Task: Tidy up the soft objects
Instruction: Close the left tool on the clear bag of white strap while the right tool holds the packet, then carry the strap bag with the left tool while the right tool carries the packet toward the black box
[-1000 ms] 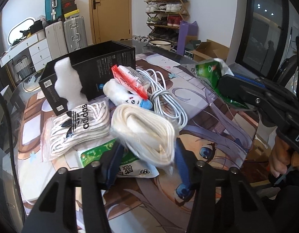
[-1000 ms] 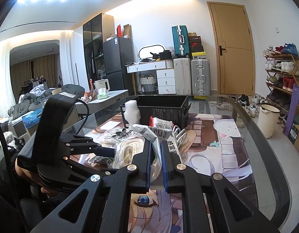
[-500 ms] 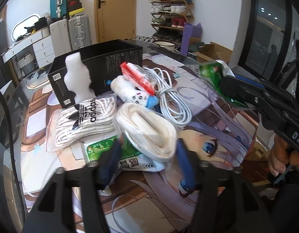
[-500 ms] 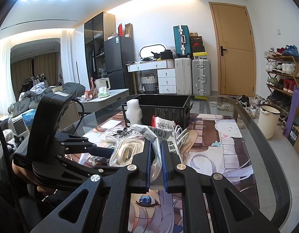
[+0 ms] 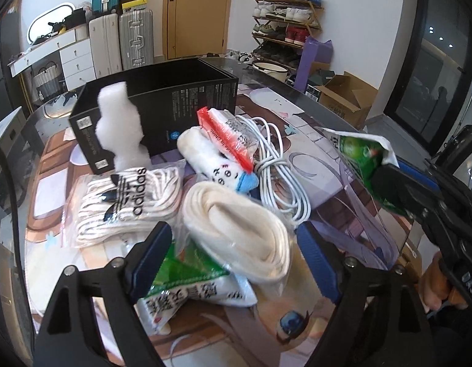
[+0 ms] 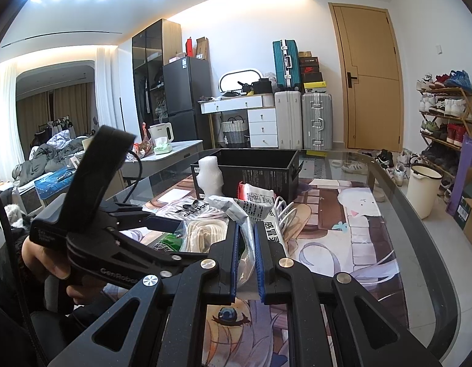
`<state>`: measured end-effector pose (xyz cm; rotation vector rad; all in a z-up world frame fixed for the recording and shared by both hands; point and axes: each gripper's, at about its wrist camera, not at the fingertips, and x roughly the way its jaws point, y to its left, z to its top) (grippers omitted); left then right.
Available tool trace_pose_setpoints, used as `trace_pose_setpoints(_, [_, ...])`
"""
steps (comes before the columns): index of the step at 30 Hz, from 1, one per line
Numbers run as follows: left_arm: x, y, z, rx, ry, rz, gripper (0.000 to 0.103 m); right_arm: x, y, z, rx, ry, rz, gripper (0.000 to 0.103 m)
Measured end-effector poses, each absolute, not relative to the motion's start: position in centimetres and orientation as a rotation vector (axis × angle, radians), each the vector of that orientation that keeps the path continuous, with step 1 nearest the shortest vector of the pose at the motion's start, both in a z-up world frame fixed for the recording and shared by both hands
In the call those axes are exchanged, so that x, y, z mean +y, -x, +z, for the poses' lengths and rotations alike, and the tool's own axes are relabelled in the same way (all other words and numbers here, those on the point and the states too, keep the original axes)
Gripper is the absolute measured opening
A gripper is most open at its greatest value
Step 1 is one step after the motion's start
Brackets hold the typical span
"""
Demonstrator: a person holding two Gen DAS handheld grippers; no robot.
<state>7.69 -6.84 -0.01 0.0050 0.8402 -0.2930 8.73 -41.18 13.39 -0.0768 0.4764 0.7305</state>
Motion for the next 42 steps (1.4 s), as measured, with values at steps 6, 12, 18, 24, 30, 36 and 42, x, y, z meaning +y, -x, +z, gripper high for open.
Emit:
trace_pose_setpoints(6, [-7.8,-8.7,-0.6,0.863,-0.037,-0.272,0.081,-41.4,-8.7,13.3,0.472,0.072,0.725,0.010])
trace_pose_setpoints(12, [-8.0,-8.3,-0.9,0.859,-0.011,-0.336,0.034,-41.5,-8.7,13.4,0.469,0.073,0.723,0.010])
trace_pose_setpoints(18, [-7.3,-6.7,-0.1,0.817,-0.006,-0.354,0.027,-41.5,-8.7,13.4,0.458,0.071,0.719,0.010])
trace_pose_setpoints(24, [-5.0,-4.7,0.9,0.759,0.023,-0.349,0.026,-41.2,-8.6,13.5,0.454,0.075,0.722,0.010])
trace_pose_setpoints(30, [-3.3,-3.8,2.9,0.695,0.043,-0.333,0.026,-40.7,-8.6,14.2,0.443,0.081,0.736,0.010])
trace_pose_setpoints(36, [-2.2,-4.0,5.3,0.635,0.048,-0.300,0.026,-39.7,-9.3,15.7,0.417,0.081,0.756,0.010])
trace_pose_setpoints(42, [-0.8,-4.8,7.3,0.583,0.045,-0.258,0.026,-38.9,-11.1,17.4,0.395,0.074,0.781,0.010])
